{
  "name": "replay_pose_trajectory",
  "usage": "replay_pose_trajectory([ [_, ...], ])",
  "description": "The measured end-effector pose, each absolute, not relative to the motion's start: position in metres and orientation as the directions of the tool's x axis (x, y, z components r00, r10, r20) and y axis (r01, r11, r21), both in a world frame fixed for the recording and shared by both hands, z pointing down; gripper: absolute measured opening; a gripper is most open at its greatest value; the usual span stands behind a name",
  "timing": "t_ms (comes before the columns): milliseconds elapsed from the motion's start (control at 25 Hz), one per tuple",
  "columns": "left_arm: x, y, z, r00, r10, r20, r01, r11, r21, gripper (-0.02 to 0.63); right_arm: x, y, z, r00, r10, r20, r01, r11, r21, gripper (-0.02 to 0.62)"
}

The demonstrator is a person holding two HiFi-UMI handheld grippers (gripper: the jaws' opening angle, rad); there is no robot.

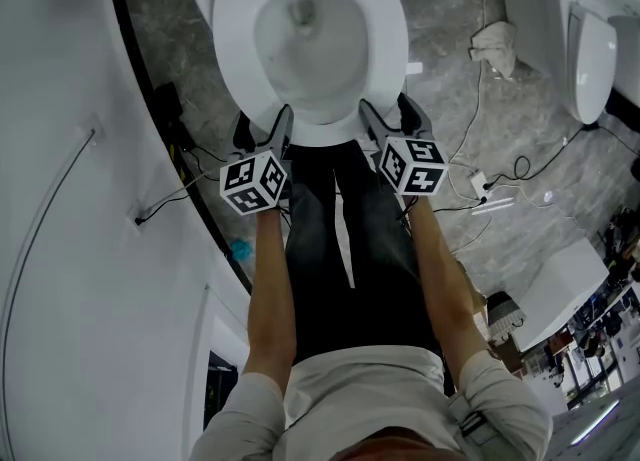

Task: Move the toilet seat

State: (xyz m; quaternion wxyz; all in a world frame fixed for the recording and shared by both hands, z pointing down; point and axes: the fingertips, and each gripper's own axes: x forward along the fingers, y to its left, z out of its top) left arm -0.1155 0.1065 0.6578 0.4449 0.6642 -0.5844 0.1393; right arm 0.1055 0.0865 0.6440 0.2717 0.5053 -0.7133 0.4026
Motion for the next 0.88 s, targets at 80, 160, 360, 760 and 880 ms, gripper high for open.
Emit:
replay_pose_trajectory([
  [80, -0.115, 0.106, 0.654, 0.278, -0.657, 0.7, -0.898, 0.081, 0.432, 0.397, 0.106, 0.086, 0.64, -0.343, -0.507, 0.791, -0.939, 0.164, -0.302, 0.356],
  [160, -0.116, 0.104, 0.651, 0.277, -0.662, 0.696, -0.897, 0.083, 0.435, 0.397, 0.106, 0.084, 0.637, -0.344, -0.513, 0.787, -0.939, 0.163, -0.304, 0.356],
  [360, -0.118, 0.102, 0.642, 0.275, -0.674, 0.685, -0.891, 0.088, 0.445, 0.397, 0.104, 0.082, 0.627, -0.345, -0.526, 0.777, -0.938, 0.157, -0.31, 0.356],
  [760, -0.116, 0.094, 0.625, 0.267, -0.698, 0.665, -0.885, 0.096, 0.456, 0.397, 0.107, 0.074, 0.61, -0.348, -0.553, 0.757, -0.935, 0.146, -0.323, 0.353],
  [880, -0.118, 0.093, 0.62, 0.263, -0.708, 0.656, -0.881, 0.101, 0.462, 0.397, 0.105, 0.072, 0.605, -0.349, -0.563, 0.749, -0.934, 0.144, -0.327, 0.353],
])
